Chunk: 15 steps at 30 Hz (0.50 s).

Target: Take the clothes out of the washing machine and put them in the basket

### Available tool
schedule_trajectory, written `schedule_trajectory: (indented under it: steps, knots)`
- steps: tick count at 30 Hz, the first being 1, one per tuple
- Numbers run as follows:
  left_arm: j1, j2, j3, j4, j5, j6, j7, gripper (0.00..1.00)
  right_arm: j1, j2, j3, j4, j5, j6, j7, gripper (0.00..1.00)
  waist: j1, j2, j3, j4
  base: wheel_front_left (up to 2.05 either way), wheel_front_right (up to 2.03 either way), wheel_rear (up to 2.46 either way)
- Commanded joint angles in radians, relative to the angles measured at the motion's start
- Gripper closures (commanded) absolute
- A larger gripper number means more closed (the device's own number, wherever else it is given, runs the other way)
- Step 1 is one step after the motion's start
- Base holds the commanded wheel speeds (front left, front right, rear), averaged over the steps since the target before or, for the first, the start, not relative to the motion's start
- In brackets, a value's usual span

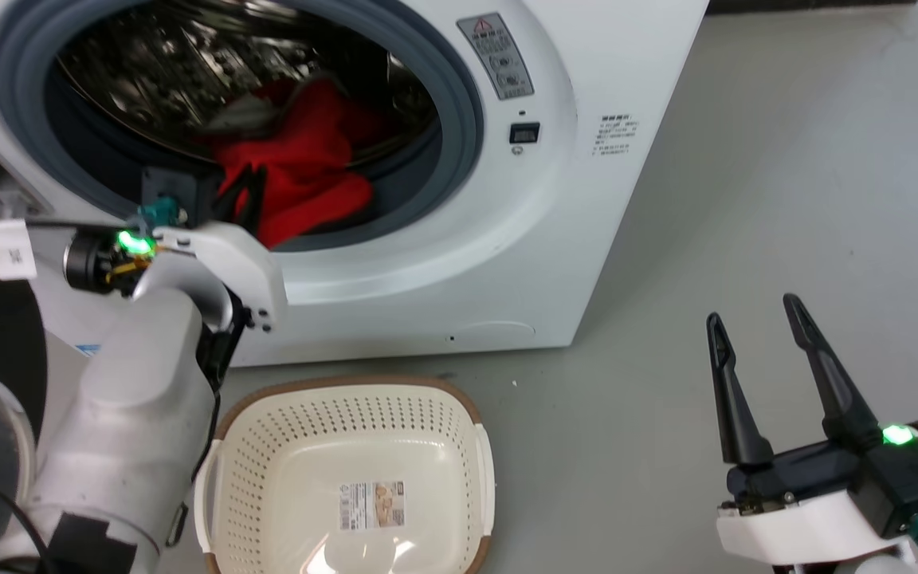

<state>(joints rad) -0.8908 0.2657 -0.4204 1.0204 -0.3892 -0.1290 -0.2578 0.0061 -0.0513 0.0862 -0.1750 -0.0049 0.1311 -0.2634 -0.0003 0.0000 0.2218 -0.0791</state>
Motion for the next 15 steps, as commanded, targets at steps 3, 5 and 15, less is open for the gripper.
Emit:
schedule_trajectory:
  steps: [3, 5, 15]
  knots:
    - [0.077, -0.001, -0.003, -0.053, -0.003, 0.004, -0.007, 1.00, 0.033, 0.002, 0.005, 0.006, -0.009, -0.001, -0.002, 0.00, 0.0003, 0.0000, -0.059, 0.020, 0.00, 0.00, 0.00]
    - [0.128, -0.006, -0.008, -0.091, 0.003, 0.008, -0.009, 1.00, 0.048, 0.002, 0.004, 0.009, -0.009, -0.001, -0.002, 0.00, 0.0003, 0.0000, -0.082, 0.026, 0.00, 0.00, 0.00]
    - [0.355, 0.011, -0.028, -0.309, 0.013, 0.045, -0.008, 1.00, 0.106, 0.002, 0.009, 0.020, -0.006, -0.001, -0.002, 0.00, 0.0003, 0.0000, -0.163, 0.047, 0.00, 0.00, 0.00]
